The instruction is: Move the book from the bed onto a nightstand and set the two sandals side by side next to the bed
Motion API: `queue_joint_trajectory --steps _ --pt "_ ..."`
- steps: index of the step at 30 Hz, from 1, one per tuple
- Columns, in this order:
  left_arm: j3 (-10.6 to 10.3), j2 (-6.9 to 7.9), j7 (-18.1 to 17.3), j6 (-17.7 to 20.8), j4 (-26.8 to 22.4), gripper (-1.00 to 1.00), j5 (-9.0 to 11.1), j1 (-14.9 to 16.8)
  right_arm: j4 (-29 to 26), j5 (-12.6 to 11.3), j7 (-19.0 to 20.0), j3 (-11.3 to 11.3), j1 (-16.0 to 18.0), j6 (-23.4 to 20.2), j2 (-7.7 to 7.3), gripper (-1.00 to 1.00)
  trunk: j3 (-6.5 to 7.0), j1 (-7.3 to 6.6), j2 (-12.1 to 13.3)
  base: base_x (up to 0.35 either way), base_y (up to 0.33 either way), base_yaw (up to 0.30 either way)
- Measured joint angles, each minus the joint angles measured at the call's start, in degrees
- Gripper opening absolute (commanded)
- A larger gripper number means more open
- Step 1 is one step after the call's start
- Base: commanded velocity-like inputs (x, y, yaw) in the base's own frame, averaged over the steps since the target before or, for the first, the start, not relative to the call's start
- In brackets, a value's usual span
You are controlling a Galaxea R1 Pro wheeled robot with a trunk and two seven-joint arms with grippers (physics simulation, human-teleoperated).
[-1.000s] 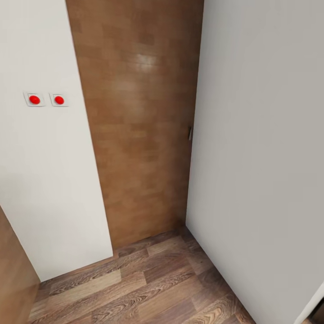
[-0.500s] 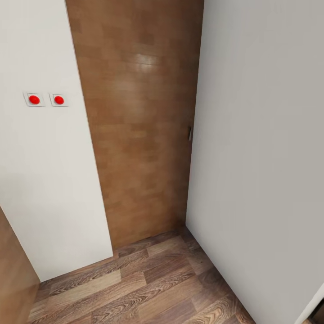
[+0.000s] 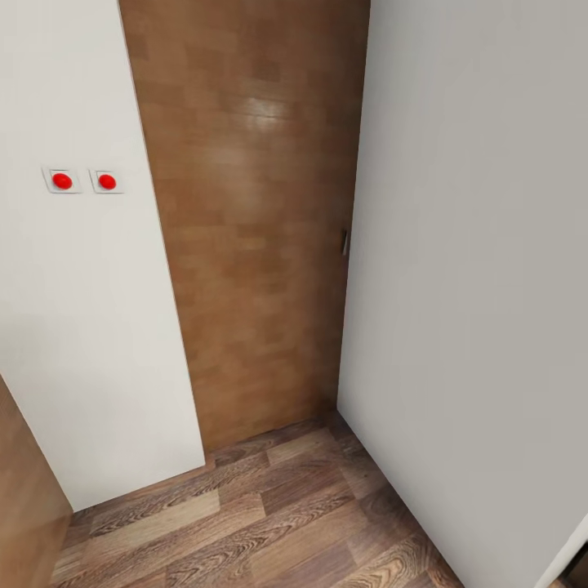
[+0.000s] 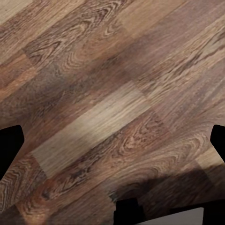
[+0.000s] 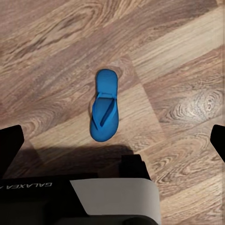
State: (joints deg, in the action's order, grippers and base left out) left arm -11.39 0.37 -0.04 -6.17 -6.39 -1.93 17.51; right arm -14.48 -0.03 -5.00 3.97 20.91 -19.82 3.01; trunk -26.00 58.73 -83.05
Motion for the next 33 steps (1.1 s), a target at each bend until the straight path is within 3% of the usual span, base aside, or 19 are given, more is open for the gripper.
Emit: queue_joint_trajectory --steps 8,14,21,33 --pt "0.29 -0.02 -0.7 8.5 -0.44 1.0 0.29 3.97 0.38 -0.09 -0.45 0.05 0.39 -0.74 0.06 1.0 0.0 0.0 0.0 0.0 0.0 0.0" --pt "0.69 -0.06 -3.32 18.15 -1.1 1.0 0.54 9.67 0.77 -0.07 -0.58 0.1 0.49 -0.89 0.02 1.0 0.01 0.0 0.0 0.0 0.0 0.0" --pt "0.99 -0.52 -4.44 26.03 -1.54 1.0 0.7 14.66 0.98 0.15 -0.65 0.0 0.51 -0.82 0.08 1.0 0.0 0.0 0.0 0.0 0.0 0.0" --pt "0.94 -0.6 -4.75 27.98 -1.95 1.0 0.67 16.8 1.29 0.39 -0.72 -0.13 0.52 -0.55 0.17 1.0 0.0 0.0 0.0 0.0 0.0 0.0"
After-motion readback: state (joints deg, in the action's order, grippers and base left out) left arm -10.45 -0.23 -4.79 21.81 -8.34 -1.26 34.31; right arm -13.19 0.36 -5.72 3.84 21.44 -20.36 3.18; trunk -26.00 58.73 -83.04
